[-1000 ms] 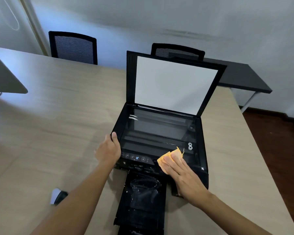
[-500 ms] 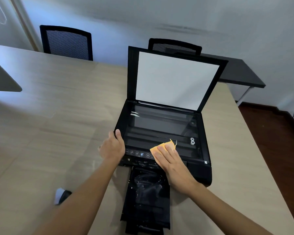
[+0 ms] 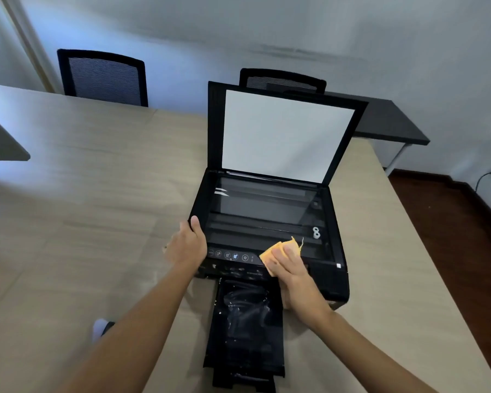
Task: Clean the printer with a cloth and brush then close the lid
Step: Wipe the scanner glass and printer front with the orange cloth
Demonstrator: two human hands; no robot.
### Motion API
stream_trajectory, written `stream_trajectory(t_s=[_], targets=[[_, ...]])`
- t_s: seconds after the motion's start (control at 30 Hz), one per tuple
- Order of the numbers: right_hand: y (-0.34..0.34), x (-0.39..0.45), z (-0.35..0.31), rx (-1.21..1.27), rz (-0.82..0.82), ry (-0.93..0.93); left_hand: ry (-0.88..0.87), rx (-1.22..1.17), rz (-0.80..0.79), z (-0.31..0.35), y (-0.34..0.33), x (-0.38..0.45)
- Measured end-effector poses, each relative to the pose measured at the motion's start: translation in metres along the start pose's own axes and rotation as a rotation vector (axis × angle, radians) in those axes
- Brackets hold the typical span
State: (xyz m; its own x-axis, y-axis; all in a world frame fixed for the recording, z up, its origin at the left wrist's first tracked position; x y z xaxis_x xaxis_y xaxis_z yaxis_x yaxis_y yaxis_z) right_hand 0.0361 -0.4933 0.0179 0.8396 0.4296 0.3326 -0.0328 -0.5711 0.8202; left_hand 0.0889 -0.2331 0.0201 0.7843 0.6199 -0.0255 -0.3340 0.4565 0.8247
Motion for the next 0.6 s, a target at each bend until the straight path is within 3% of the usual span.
stream_trajectory(t_s=[0.07, 0.17, 0.3, 0.33, 0.47, 0.53, 0.6], targets=[[0.011, 0.014, -0.008, 0.116, -0.074, -0.066, 0.014, -0.059, -0.063, -0.003, -0.003, 0.004], [0.041, 0.022, -0.012, 0.315, -0.067, -0.350, 0.055, -0.298, -0.154, -0.010, -0.003, 0.007], [0.052, 0.029, -0.051, 0.621, 0.133, -0.604, -0.131, -0.679, 0.073, -0.008, 0.027, -0.048], [0.047, 0.033, -0.068, 0.657, 0.138, -0.608, -0.112, -0.799, 0.047, -0.006, 0.034, -0.070], [0.008, 0.037, -0.140, 0.848, -0.079, -0.591, 0.329, -1.399, -0.539, -0.004, 0.044, -0.130], [-0.004, 0.034, -0.160, 0.890, -0.183, -0.549, 0.478, -1.563, -0.661, -0.021, 0.037, -0.135], [-0.005, 0.029, -0.163, 0.860, -0.180, -0.477, 0.615, -1.667, -0.637, -0.049, 0.031, -0.135]])
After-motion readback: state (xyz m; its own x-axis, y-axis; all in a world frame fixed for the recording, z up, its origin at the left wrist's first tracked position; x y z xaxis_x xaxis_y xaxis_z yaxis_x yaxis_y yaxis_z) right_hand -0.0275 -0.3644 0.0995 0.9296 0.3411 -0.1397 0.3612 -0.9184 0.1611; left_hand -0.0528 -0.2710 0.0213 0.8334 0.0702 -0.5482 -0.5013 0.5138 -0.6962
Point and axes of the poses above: each hand's wrist, its own x-axis towards the middle knuckle, its own y-axis out of the back of the hand, z = x × y, the point moved 2 cm from there along x, towards the middle knuckle, and after that the axes turned 6 degrees about z, right-handed, at the moved point
